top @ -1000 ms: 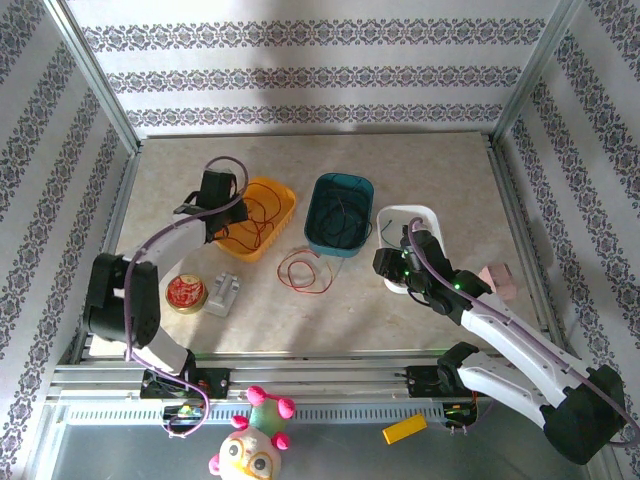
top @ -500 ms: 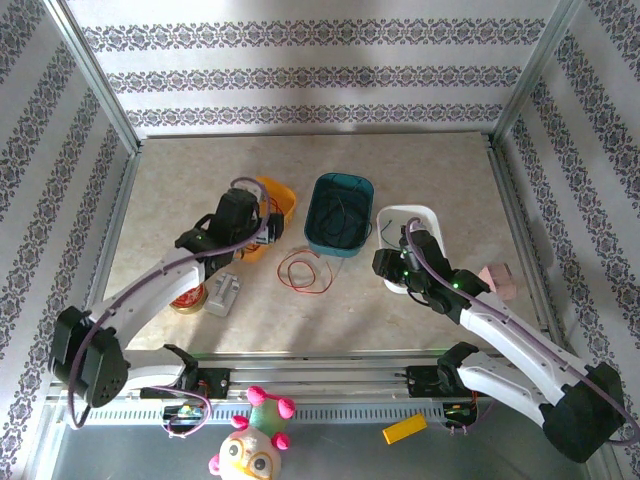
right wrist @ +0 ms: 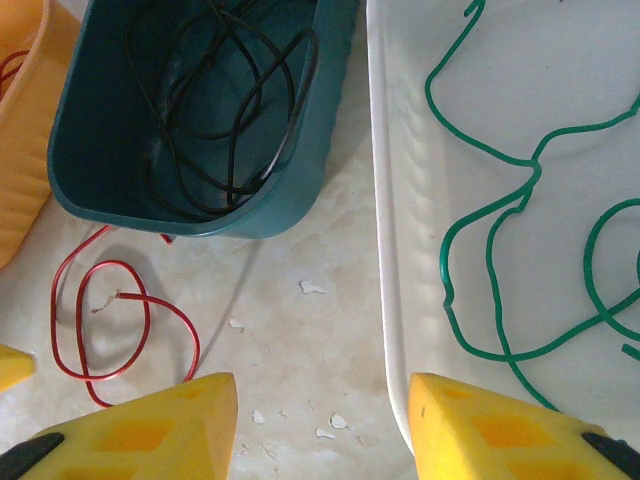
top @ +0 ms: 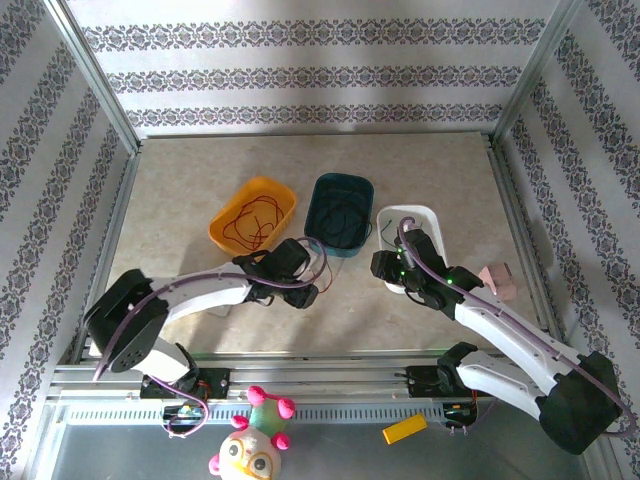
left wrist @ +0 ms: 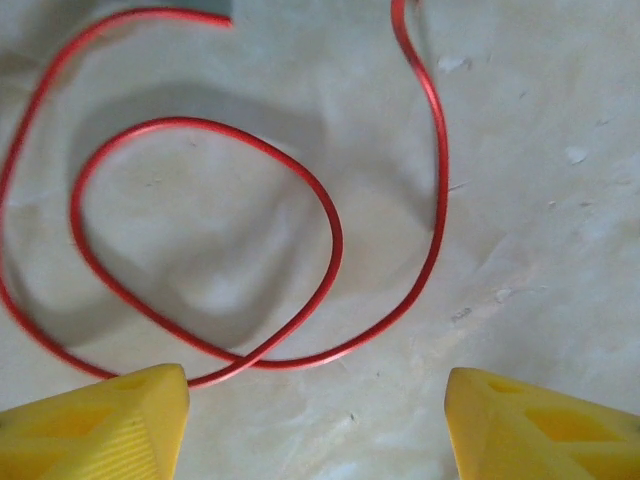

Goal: Untangle the cables

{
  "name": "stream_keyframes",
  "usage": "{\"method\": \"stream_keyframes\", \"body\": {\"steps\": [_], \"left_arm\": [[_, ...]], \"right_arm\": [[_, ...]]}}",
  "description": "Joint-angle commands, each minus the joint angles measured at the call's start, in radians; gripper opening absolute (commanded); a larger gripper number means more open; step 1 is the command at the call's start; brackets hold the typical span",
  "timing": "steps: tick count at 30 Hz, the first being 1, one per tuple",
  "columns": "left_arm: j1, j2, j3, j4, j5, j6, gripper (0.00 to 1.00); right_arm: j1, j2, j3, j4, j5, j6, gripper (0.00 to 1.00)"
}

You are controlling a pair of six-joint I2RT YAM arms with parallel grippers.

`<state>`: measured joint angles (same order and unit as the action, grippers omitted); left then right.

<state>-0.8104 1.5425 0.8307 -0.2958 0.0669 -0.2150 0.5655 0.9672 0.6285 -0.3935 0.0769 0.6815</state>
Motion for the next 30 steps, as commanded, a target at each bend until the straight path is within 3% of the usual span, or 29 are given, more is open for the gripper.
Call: {"method": "stream_keyframes", "body": {"steps": [1,7,11,13,17,21,30], "left_arm": [[-0.042,0.070,0.051,0.002,-0.046,0.085,0.67],[-0.104,0.148,0.065,0.027,-0.203,0.147,0.65],[-0.116,0.203,0.078,0.005,-0.229,0.144,0.56],[-0.118,0.223,0.080,0.000,-0.223,0.134,0.47],[-0.118,0.226,0.069,0.026,-0.219,0.100,0.17],[-0.118,0.174,0.071,0.051,-0.214,0.062,0.00],[-0.088,-0.163,0.100,0.045,-0.252,0.017,0.00]], "right_arm": [[0.007,-0.017,0.019,-0.014,0.000,-0.005,0.49],[0.006,-0.041,-0.001,-0.020,0.005,0.009,0.49],[0.007,-0.049,-0.007,-0.020,0.005,0.015,0.49],[0.007,-0.050,-0.007,-0.020,0.007,0.016,0.49],[0.006,-0.052,-0.006,-0.020,0.006,0.018,0.49],[0.006,-0.051,-0.003,-0.021,0.008,0.021,0.49],[0.001,-0.059,-0.007,-0.032,0.025,0.033,0.49]]}}
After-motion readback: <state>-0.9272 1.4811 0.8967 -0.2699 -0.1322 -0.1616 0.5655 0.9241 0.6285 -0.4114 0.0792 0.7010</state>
